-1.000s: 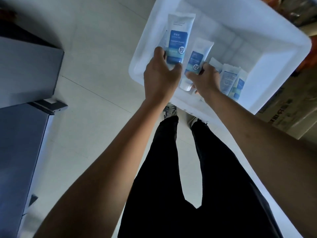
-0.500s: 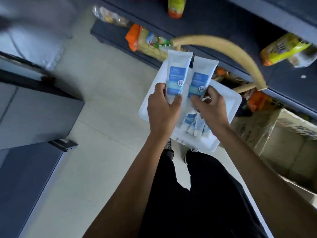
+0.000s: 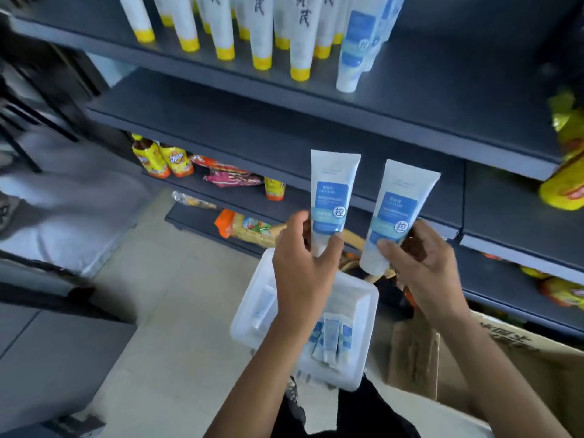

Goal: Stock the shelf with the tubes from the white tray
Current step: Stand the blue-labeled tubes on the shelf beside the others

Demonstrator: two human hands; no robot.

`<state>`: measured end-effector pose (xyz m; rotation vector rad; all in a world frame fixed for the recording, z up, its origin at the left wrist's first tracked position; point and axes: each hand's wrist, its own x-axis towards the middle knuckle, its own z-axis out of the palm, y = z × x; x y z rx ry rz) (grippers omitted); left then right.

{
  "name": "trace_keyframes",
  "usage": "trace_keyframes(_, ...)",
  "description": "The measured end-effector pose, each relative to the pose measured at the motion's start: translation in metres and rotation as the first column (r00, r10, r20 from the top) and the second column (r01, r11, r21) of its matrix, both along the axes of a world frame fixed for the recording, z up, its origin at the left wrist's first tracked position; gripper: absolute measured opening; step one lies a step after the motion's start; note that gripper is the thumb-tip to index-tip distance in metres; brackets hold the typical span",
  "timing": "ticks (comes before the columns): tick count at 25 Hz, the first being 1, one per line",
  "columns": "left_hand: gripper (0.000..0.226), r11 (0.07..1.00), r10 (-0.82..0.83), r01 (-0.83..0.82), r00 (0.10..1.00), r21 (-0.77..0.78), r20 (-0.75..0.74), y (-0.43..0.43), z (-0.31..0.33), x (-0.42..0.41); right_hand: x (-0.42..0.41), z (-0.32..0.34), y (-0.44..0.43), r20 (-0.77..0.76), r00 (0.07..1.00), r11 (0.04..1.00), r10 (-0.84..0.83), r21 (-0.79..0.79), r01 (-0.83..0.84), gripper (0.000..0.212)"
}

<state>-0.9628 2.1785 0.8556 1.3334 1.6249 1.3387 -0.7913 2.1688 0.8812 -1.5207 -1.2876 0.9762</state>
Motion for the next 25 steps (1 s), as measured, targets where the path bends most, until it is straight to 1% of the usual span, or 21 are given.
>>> trace_keyframes(5, 0.036, 0.990, -0.066, 0.071, 0.997, 0.120, -0.040, 0.052, 0.040, 0.063, 0.055, 0.051, 0.042, 0.003, 1.000, 0.993, -0.002, 0.119, 0.001, 0.022)
trace_keyframes(9, 0.033, 0.972, -0.085, 0.100, 0.993, 0.214, -0.080, 0.113, 0.081, 0.115, 0.101, 0.083, 0.087, -0.011, 1.000, 0.977, 0.004, 0.214, -0.002, 0.024)
trace_keyframes(11, 0.030, 0.966, -0.090, 0.114, 0.989, 0.232, -0.114, 0.144, 0.100, 0.136, 0.121, 0.093, 0.108, 0.001, 1.000, 0.968, 0.007, 0.252, -0.007, 0.025)
trace_keyframes(13, 0.028, 0.969, -0.106, 0.135, 0.984, 0.205, -0.146, 0.177, 0.112, 0.154, 0.136, 0.097, 0.129, -0.002, 1.000, 0.961, 0.013, 0.276, -0.012, 0.025)
trace_keyframes(16, 0.025, 0.982, -0.117, 0.138, 0.981, 0.130, -0.155, 0.229, 0.115, 0.177, 0.151, 0.100, 0.157, -0.004, 1.000, 0.961, 0.030, 0.273, -0.028, 0.028)
trace_keyframes(19, 0.024, 0.992, -0.093, 0.106, 0.978, 0.062, -0.188, 0.275, 0.104, 0.192, 0.156, 0.100, 0.181, -0.024, 0.998, 0.966, 0.056, 0.253, -0.048, 0.026)
trace_keyframes(25, 0.032, 0.992, -0.120, 0.127, 0.970, 0.022, -0.211, 0.341, 0.081, 0.206, 0.167, 0.100, 0.213, -0.017, 0.996, 0.969, 0.087, 0.236, -0.080, 0.023)
